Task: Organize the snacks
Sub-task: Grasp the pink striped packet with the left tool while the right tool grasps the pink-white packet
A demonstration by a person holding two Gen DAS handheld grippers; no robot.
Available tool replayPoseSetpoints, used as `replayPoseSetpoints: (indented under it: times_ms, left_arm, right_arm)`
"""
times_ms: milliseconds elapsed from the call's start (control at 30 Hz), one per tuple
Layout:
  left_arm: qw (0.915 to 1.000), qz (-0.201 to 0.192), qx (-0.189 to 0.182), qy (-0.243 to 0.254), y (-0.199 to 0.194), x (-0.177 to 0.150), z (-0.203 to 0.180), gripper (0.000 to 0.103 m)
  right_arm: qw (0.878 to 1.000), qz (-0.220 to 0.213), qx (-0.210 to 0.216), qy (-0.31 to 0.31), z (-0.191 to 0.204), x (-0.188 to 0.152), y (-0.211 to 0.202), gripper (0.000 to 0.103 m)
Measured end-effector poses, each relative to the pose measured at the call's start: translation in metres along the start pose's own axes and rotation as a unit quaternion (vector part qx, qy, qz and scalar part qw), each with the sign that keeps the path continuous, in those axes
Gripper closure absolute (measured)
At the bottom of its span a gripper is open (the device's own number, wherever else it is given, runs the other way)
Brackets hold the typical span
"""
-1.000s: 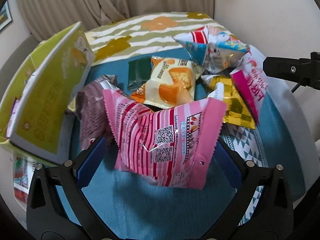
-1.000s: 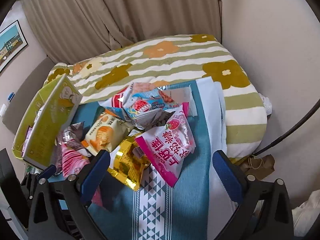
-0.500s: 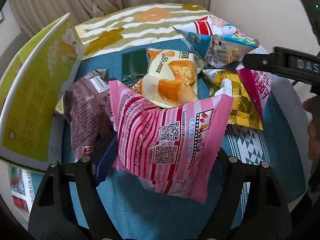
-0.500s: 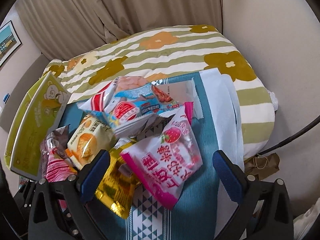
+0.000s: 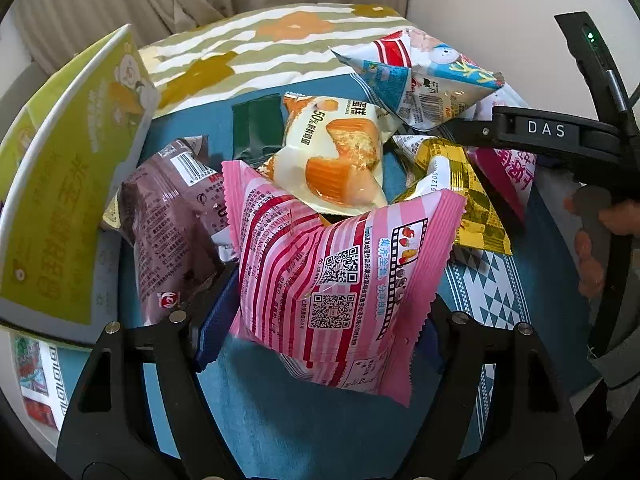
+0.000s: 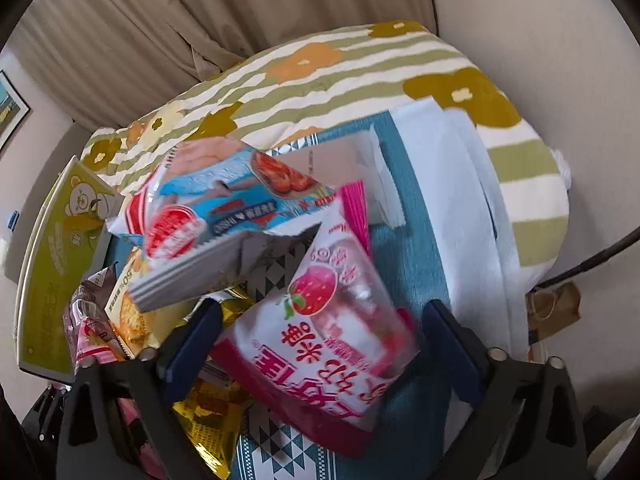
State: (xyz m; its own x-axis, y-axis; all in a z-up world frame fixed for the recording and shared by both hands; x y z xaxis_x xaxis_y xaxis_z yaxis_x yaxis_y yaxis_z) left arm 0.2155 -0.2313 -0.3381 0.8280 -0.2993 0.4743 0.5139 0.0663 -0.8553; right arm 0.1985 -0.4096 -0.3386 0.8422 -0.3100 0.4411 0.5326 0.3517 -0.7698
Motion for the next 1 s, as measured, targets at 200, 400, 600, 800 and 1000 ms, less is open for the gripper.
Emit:
replayPoseSetpoints:
  times_ms: [200, 400, 600, 800, 1000]
  left_arm:
    - [0.9999, -0.003, -0.001, 0.011, -0.005, -0.003, -0.004, 0.037]
    - [0.9999, -0.012, -0.001, 0.011, -0.016, -0.007, -0.004, 0.04]
    - [0.9995, -0.03, -0.003, 0.005, -0.039, -0.008, -0.004, 0.04]
    - [0.9984, -0.056, -0.004, -0.011, -0.07, -0.002, 0.002, 0.04]
    - [0.9946, -0.1, 0.008, -0.029, -0.113, 0.009, 0.013, 0.04]
  right_arm:
    - [1.0, -0.007, -0.013, -0.004, -0.003, -0.002, -0.01, 0.049]
    - [1.0, -0.017, -0.012, -0.007, -0.005, -0.006, -0.024, 0.06]
    - [0.999, -0.029, -0.005, -0.018, 0.005, -0.012, -0.042, 0.061]
    - [0.998, -0.045, 0.007, -0.037, 0.023, -0.013, -0.071, 0.061]
    - [0.995, -0.063, 0.019, -0.077, 0.053, -0.01, -0.104, 0.061]
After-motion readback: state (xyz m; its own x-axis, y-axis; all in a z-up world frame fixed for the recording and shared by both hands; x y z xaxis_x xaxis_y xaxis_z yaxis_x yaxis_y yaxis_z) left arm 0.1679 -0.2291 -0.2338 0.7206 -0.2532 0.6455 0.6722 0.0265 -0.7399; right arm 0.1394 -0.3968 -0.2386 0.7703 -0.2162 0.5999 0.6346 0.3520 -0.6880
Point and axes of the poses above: each gripper's, at about its wrist camera, not at the fingertips, and y roughly the way its jaws point, z to its left, x to its top, the point moved 6 cm from there along y, roughly the way its jaws point, and after that the axes turned 12 degrees about x, right-handed, at the moved point
